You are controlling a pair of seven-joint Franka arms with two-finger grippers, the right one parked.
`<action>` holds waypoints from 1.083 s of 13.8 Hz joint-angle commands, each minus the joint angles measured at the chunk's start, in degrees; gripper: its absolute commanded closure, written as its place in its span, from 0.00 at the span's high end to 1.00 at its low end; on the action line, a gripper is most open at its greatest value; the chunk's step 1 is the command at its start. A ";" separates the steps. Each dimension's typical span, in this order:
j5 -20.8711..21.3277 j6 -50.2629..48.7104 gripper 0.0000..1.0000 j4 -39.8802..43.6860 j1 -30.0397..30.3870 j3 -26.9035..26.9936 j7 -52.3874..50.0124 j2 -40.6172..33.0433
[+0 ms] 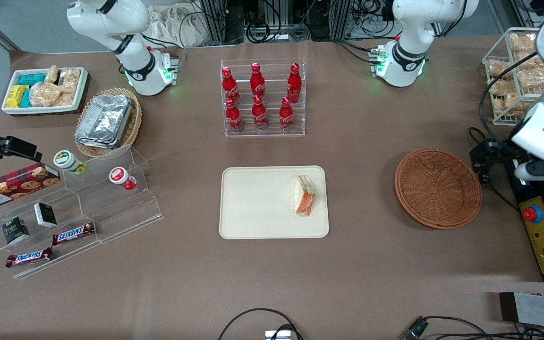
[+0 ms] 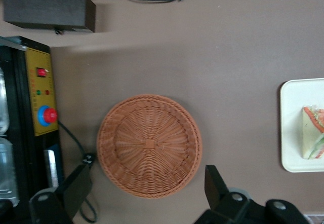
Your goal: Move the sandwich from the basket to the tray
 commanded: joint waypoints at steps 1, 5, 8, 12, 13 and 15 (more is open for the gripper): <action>-0.76 -3.38 1.00 -1.94 -1.37 1.92 2.11 -4.91; -0.85 -8.66 1.00 -0.88 -1.28 1.66 2.11 -7.12; -3.65 -9.99 1.00 -0.35 -0.67 1.57 1.93 -8.26; -3.75 -10.61 1.00 0.18 -0.67 1.48 1.58 -7.91; -3.83 -11.31 1.00 0.96 -0.67 1.48 1.58 -7.30; -4.01 -14.03 1.00 4.64 -0.84 1.57 1.58 -4.75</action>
